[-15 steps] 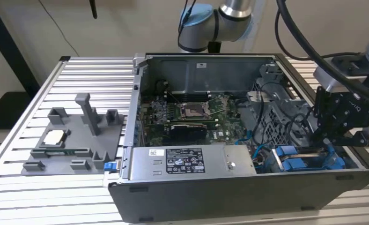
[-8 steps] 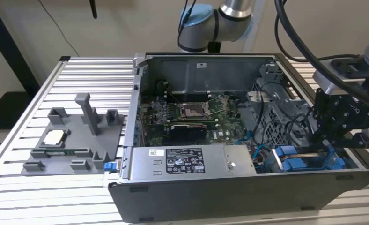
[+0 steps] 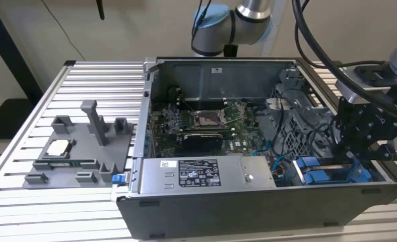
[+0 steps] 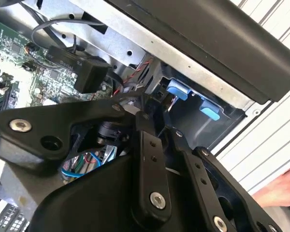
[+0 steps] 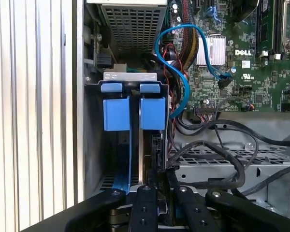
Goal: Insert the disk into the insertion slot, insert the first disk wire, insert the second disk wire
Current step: 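Insert the first disk wire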
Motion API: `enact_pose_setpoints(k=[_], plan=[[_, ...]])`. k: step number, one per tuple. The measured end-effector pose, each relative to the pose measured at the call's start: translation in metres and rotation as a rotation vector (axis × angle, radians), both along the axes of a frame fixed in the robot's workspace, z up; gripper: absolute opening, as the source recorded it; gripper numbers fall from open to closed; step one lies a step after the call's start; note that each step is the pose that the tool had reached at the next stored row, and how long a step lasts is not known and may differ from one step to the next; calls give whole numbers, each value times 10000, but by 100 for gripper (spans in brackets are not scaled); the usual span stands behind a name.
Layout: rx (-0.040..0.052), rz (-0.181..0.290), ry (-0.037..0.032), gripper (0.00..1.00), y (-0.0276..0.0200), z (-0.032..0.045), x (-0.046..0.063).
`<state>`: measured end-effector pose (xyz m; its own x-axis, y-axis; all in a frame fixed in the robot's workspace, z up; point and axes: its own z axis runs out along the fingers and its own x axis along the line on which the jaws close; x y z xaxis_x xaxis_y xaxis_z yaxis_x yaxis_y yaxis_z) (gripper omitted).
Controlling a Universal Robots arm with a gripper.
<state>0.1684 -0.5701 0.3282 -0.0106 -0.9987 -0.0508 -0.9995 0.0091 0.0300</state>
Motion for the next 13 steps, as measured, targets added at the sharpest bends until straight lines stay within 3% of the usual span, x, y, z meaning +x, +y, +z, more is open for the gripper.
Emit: enact_pose_setpoints(k=[3,13], plan=[[0,0,10,26,-1,26,0],[-1,0,21,26,8,337,-12]])
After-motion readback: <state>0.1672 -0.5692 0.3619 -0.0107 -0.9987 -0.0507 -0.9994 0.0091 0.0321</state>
